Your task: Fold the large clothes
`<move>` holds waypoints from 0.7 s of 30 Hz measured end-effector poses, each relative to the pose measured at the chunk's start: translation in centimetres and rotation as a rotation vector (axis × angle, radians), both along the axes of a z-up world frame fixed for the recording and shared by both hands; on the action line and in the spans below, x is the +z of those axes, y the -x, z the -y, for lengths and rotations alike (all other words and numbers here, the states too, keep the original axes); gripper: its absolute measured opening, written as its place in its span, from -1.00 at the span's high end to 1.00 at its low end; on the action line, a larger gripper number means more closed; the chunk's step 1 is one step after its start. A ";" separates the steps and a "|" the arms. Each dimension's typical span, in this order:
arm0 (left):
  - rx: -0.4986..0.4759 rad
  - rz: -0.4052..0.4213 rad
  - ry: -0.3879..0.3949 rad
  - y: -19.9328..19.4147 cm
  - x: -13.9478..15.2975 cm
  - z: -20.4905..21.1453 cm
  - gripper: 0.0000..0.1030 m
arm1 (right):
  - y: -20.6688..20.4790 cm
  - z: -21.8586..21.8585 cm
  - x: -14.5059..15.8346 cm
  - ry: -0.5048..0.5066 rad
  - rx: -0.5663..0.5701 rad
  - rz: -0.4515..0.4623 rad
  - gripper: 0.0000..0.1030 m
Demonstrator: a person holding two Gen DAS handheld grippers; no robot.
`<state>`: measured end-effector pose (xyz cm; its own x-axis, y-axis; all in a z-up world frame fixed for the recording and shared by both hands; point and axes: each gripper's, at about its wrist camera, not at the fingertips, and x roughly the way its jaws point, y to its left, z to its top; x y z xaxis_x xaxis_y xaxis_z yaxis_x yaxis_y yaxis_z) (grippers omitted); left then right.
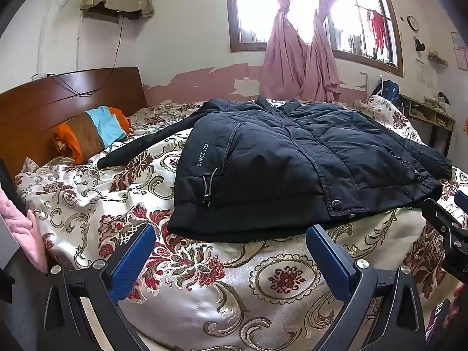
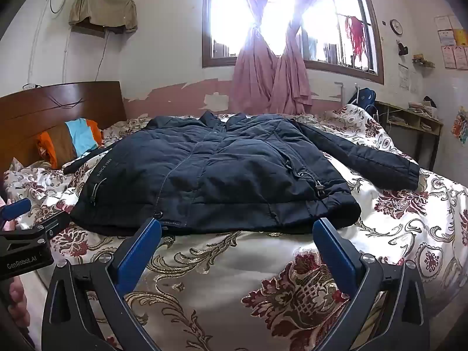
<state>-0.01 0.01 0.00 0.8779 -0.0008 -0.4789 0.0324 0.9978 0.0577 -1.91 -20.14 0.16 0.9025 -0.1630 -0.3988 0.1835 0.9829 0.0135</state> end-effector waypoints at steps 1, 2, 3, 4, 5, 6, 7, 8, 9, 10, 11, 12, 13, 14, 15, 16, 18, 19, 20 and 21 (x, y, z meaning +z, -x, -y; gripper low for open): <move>-0.001 -0.001 -0.001 0.0 0.0 0.0 -1.00 | 0.0 0.0 0.0 0.001 0.000 0.001 -0.98; -0.002 -0.003 0.000 0.0 0.0 0.0 -1.00 | 0.0 0.0 0.0 0.001 0.000 0.001 -0.98; -0.004 -0.005 0.002 0.0 0.0 0.0 -1.00 | 0.0 0.0 0.0 0.001 0.000 0.001 -0.98; -0.005 -0.007 0.004 0.0 0.0 0.0 -1.00 | 0.0 0.0 0.0 0.001 0.000 -0.001 -0.98; -0.005 -0.008 0.005 0.0 0.0 0.0 -1.00 | 0.0 0.0 0.0 0.002 0.000 -0.001 -0.98; -0.005 -0.008 0.005 0.0 0.0 0.0 -1.00 | 0.0 0.0 0.0 0.002 0.000 0.000 -0.98; -0.001 -0.005 0.002 0.0 0.0 0.0 -1.00 | 0.0 0.0 0.0 0.002 0.000 0.000 -0.98; 0.002 -0.003 -0.001 0.0 0.0 0.0 -1.00 | 0.0 0.0 0.0 0.002 -0.001 0.001 -0.98; 0.002 0.000 -0.002 0.1 0.1 0.0 -1.00 | 0.0 0.0 -0.1 0.001 0.000 -0.001 -0.98; -0.001 -0.001 0.000 0.1 0.1 -0.1 -1.00 | 0.0 0.0 0.0 0.001 0.000 -0.001 -0.98; -0.001 0.000 -0.001 0.1 0.1 -0.1 -1.00 | 0.0 0.0 0.0 0.001 0.000 -0.001 -0.98; -0.001 0.001 -0.002 0.1 0.1 -0.1 -1.00 | 0.0 0.0 0.0 0.001 0.000 -0.001 -0.98; -0.002 0.001 -0.003 0.1 0.1 -0.1 -1.00 | 0.0 0.0 0.0 0.001 0.000 -0.001 -0.98; -0.001 -0.003 0.001 0.1 0.1 -0.1 -1.00 | 0.0 0.0 0.0 0.001 0.000 -0.001 -0.98; -0.001 -0.002 0.001 0.1 0.1 -0.1 -1.00 | 0.0 0.0 0.0 0.001 0.001 -0.001 -0.98; 0.000 -0.002 0.000 0.1 0.1 -0.1 -1.00 | 0.0 -0.1 0.0 0.001 0.000 -0.001 -0.98; 0.001 -0.002 0.000 0.1 0.1 -0.1 -1.00 | 0.0 -0.1 0.0 0.001 0.000 -0.001 -0.98; 0.000 -0.002 0.000 0.1 0.1 0.0 -1.00 | 0.0 -0.1 0.0 0.001 0.000 -0.001 -0.98; 0.000 -0.003 0.000 0.1 0.1 0.0 -1.00 | 0.0 -0.1 0.0 0.001 0.000 -0.001 -0.98; 0.000 -0.003 0.000 0.1 0.1 -0.1 -1.00 | 0.0 -0.1 0.0 0.001 0.000 -0.002 -0.98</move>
